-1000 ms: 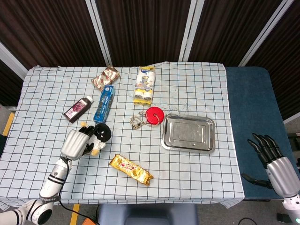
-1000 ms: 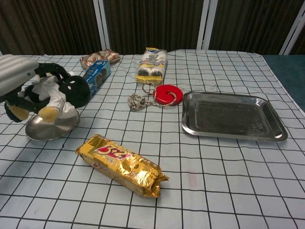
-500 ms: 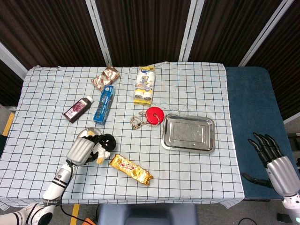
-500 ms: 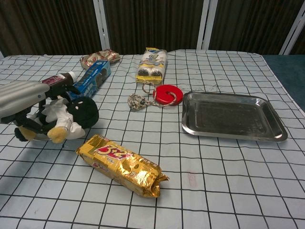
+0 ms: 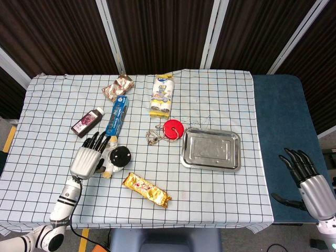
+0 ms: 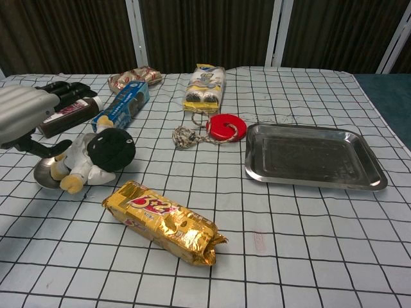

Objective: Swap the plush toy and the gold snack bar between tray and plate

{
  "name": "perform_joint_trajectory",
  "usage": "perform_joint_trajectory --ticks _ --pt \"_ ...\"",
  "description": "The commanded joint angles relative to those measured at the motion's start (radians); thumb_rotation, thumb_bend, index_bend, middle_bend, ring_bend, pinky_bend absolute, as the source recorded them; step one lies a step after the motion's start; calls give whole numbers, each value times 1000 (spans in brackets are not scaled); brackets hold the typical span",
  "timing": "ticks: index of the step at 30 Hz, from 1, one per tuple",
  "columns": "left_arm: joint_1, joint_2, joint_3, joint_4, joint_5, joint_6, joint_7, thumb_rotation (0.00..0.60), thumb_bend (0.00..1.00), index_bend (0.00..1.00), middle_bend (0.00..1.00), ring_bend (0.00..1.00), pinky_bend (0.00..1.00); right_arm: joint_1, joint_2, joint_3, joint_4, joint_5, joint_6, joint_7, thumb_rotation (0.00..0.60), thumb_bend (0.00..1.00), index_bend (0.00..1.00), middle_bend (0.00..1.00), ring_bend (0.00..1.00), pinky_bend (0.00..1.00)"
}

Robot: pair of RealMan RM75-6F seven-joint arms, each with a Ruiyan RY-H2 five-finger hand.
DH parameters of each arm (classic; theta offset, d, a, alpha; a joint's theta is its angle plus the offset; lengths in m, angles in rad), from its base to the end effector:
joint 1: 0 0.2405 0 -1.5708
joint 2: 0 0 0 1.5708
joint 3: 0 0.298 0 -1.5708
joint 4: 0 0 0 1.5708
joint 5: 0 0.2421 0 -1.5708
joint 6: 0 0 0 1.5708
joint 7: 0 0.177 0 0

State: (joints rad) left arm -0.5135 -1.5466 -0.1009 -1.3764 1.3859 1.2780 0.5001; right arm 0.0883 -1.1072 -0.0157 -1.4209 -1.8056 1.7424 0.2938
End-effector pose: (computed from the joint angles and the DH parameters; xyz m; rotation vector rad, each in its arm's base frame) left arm -0.2456 0.3614 -0.0135 -1.7153 -0.5278 -0.8413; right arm -0.3405 -0.1970 0.1748 1.5570 -0.7551 1.2610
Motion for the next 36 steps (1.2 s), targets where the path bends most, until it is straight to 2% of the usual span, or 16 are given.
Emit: perform_joint_trajectory --ticks 1,6,11,13,16,18,21,26,36 --pt "26 10 -21 -36 -3 62 26 600 430 0 0 0 250 1 1 -2 0 -2 -2 0 600 138 63 0 0 1" --pt "72 135 27 -157 70 105 -34 600 431 0 0 0 254 6 0 -10 2 -3 -28 -19 600 138 62 0 0 1" --pt "142 249 115 -164 161 161 -99 600 430 7 0 6 248 19 -8 -19 -7 -4 -71 -45 600 137 54 0 0 17" --pt "168 270 139 -141 179 182 -131 600 431 18 0 16 246 40 1 -33 -32 -9 -124 -36 600 138 49 0 0 56" --pt "205 291 166 -92 198 208 -172 600 431 33 0 19 242 106 27 -53 -106 -13 -254 4 600 138 44 0 0 101" --pt "225 306 177 -64 198 213 -194 600 431 43 1 19 242 163 41 -51 -165 -2 -355 14 600 138 38 0 0 168" --pt "255 323 178 -43 183 230 -250 600 436 56 6 20 242 248 39 -26 -241 46 -504 8 600 138 7 0 0 243" --pt "297 326 165 -20 156 255 -317 600 436 64 11 19 237 379 -7 38 -336 165 -725 -69 600 138 10 0 0 246" --pt "323 302 166 45 172 242 -342 600 438 73 13 20 221 550 -205 157 -392 428 -928 -315 600 138 60 0 32 246"
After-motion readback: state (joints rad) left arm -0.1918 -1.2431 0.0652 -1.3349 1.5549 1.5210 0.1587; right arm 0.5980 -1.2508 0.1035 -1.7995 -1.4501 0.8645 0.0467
